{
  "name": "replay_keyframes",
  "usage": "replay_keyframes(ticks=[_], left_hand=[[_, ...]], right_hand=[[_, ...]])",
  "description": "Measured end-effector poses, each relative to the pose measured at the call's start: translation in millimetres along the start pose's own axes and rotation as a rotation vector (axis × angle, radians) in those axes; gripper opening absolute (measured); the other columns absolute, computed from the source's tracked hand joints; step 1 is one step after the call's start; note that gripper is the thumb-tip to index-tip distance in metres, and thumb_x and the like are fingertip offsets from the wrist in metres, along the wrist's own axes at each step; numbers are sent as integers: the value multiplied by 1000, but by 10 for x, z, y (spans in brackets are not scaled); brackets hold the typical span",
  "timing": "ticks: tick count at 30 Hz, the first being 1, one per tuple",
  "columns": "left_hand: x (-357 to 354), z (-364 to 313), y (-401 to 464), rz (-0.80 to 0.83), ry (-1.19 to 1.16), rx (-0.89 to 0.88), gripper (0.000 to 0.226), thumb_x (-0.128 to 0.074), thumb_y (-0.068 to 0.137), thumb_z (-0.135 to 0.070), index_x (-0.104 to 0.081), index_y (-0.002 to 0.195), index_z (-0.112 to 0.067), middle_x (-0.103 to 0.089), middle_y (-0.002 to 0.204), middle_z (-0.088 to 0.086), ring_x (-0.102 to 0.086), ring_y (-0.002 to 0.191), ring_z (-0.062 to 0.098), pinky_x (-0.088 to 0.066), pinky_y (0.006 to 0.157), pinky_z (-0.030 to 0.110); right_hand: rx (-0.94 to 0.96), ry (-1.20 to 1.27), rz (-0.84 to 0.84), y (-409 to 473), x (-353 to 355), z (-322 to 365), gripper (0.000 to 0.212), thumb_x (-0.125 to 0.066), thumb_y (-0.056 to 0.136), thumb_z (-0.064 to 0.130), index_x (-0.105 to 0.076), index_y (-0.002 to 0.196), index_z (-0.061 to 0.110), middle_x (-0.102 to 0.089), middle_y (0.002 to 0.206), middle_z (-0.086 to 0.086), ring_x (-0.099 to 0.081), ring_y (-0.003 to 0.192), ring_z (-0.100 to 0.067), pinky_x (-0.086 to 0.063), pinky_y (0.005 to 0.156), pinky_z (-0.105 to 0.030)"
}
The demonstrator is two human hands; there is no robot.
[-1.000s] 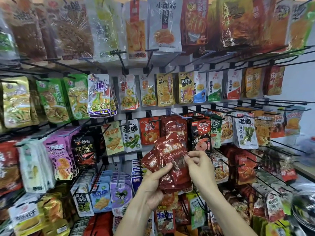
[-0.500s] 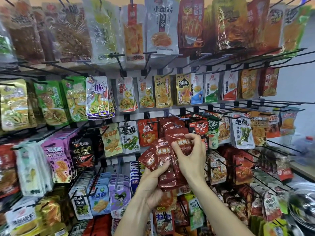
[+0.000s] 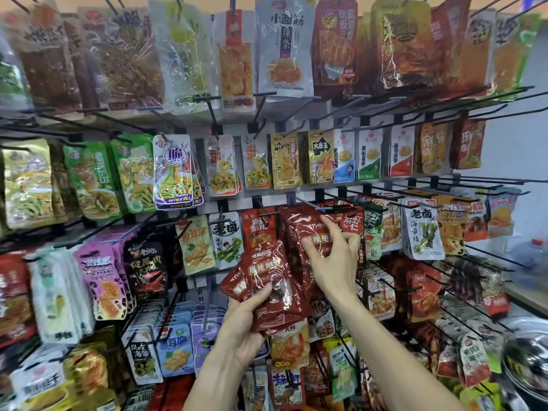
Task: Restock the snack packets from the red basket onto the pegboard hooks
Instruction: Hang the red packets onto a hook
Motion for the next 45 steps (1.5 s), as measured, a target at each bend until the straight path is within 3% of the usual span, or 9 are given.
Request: replay_keyframes(ticks=[7, 13, 18, 23, 28, 31, 34, 38, 45], left_hand=[[158, -64, 28, -16, 5, -2, 72, -80, 75, 1, -54, 142, -1, -72, 121, 30, -70, 115, 48, -61, 79, 65], [278, -116, 21, -6, 6, 18, 73, -81, 76, -2, -54, 143, -2, -72, 122, 29, -71, 112, 48, -65, 67, 53], [204, -157, 10, 43, 0, -12, 67, -79, 78, -1, -57, 141, -7, -73, 123, 26, -73, 111, 45, -65, 76, 56], [161, -163, 11, 72, 5, -32, 65, -78, 81, 0, -55, 142, -6, -72, 125, 27, -71, 115, 45, -60, 90, 62], [-28, -41, -18, 67, 53, -33, 66, -79, 77, 2, -58, 139, -8, -75, 120, 24, -76, 103, 43, -64, 79, 57], [-144, 45, -43, 76, 76, -8, 69, -81, 76, -1, -58, 140, -11, -76, 118, 23, -78, 97, 41, -64, 65, 50], [-170, 72, -46, 94, 55, 26, 59, -80, 86, -14, -61, 141, -9, -73, 125, 24, -74, 111, 42, -64, 72, 53], [-146, 67, -10, 76, 13, 21, 53, -74, 88, -7, -60, 138, -2, -74, 121, 27, -73, 111, 43, -65, 80, 56], [-92, 21, 49, 21, -38, -5, 48, -69, 91, 3, -57, 136, -3, -74, 118, 29, -75, 106, 43, -65, 77, 58]], right_hand=[[2, -110, -66, 72, 17, 36, 63, -75, 89, 49, -50, 147, 40, -37, 114, 1, -49, 97, -18, -49, 100, -52], [-52, -167, 4, 84, -94, -35, 71, -72, 92, 51, -43, 155, 37, -36, 119, -2, -45, 106, -22, -43, 98, -39], [-92, -296, 138, 307, -331, 38, 69, -67, 96, 51, -42, 156, 28, -40, 131, -12, -52, 118, -34, -41, 93, -38], [-27, -262, 101, 15, -120, 113, 70, -71, 96, 41, -42, 156, 21, -55, 146, -9, -52, 135, -29, -41, 112, -43], [-39, -5, 204, -450, -154, 269, 63, -79, 75, 69, -64, 122, 28, -64, 111, 10, -63, 101, -9, -53, 92, -34], [-96, 4, 244, -461, -202, 231, 64, -87, 77, 52, -58, 126, 23, -61, 108, 11, -61, 102, -11, -52, 92, -33], [-218, 152, 224, -418, -123, 13, 56, -86, 84, 33, -52, 127, 23, -61, 109, 11, -63, 102, -12, -55, 93, -36], [-362, 470, 239, -461, -136, -138, 54, -79, 91, 15, -42, 127, 30, -64, 126, -10, -72, 98, -22, -62, 67, -34], [-173, 614, 86, -251, 83, 75, 53, -71, 93, 0, -47, 122, 37, -67, 119, -6, -74, 94, -23, -65, 75, -46]])
Point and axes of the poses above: each hand's wrist, its own y-axis towards the middle knuckle, its own x-axis out of the back of the hand, z = x × y, the point moved 9 cm from there along y, towards the middle knuckle
